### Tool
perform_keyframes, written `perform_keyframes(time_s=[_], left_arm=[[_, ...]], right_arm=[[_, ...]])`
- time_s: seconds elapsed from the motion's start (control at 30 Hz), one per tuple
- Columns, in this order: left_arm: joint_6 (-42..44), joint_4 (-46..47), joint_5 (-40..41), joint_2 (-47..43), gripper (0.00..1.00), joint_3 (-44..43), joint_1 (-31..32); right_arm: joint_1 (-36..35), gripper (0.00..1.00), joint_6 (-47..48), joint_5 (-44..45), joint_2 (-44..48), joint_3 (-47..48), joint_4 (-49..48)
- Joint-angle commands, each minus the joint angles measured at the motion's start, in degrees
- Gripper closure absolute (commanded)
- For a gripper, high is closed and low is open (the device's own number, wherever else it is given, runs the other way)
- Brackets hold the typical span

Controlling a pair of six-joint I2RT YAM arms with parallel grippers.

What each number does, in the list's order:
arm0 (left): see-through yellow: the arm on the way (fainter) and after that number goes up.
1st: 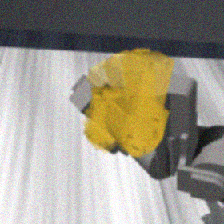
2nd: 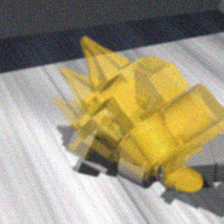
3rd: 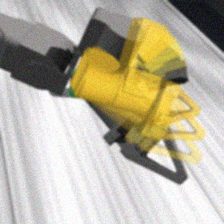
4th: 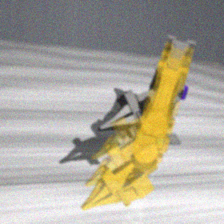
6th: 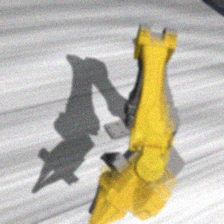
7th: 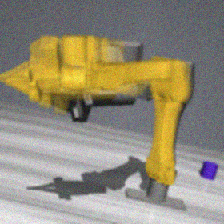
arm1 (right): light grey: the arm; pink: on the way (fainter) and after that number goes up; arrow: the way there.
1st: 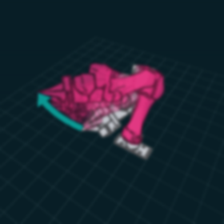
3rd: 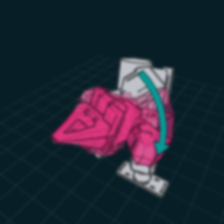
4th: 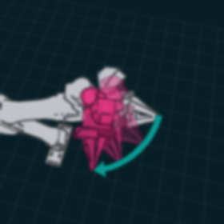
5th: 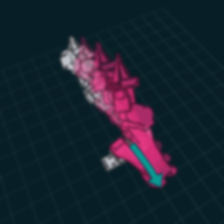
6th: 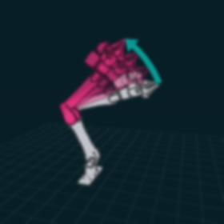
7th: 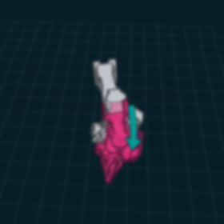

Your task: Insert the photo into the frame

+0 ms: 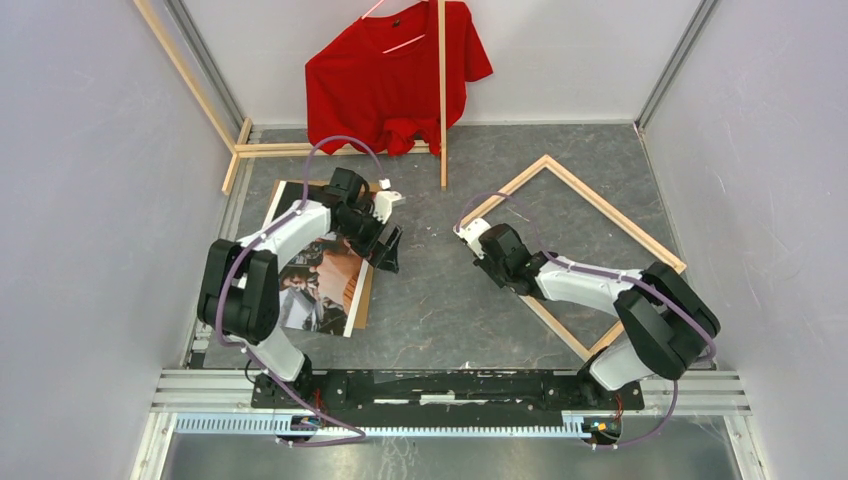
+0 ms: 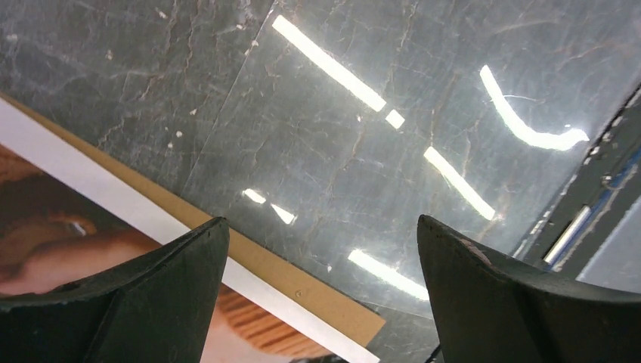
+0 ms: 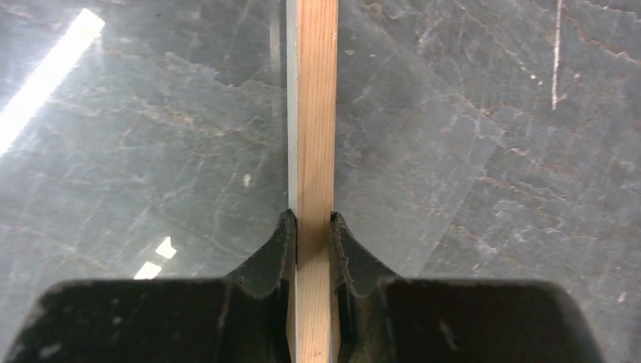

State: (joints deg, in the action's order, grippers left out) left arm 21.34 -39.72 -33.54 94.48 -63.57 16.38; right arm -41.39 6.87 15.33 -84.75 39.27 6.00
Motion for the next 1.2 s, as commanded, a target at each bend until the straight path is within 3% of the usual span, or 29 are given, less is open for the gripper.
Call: perform_keyframes(time_s=[0.0,0.1,0.27,0.4,0.6,0.8,1.0,1.17], left_arm=[[4.35,3.37,5.75,2.29,0.00,-2.81,2.20],[4.36,4.05,7.18,5.54,0.00,-4.70,2.67],[9.17,-1.16,5.94,2.85,0.00,-5.14,2.05],[22.92,-4.44,5.34,-8.54,0.00,2.31,2.07],[57.47,-10.76,7.24,-30.71,0.00,23.03,3.17],[76.43,-15.46,10.85,-50.05,0.00,32.86,7.88],[82.95,-12.55,8.82,-54.08,0.00,37.46,10.35],[75.06,-2.05,9.12,-48.84,0.00,38.44,11.29]], right_arm=[[1.22,0.83,7.43,5.43,-1.67,5.91,1.19],[1.38,0.61,4.04,5.72,0.00,6.76,2.61],[-1.51,0.48,-4.19,0.06,10.43,2.65,0.78],[-6.55,0.47,-9.73,-3.70,12.79,1.89,1.36],[-9.08,0.48,-17.07,-6.79,10.63,-3.68,-3.61],[-9.17,0.51,-22.26,-6.40,10.04,-6.83,-6.34],[-8.92,0.56,-28.19,-4.63,14.83,-11.92,-3.37],[-4.19,0.56,-32.77,-4.12,22.13,-17.52,3.03]])
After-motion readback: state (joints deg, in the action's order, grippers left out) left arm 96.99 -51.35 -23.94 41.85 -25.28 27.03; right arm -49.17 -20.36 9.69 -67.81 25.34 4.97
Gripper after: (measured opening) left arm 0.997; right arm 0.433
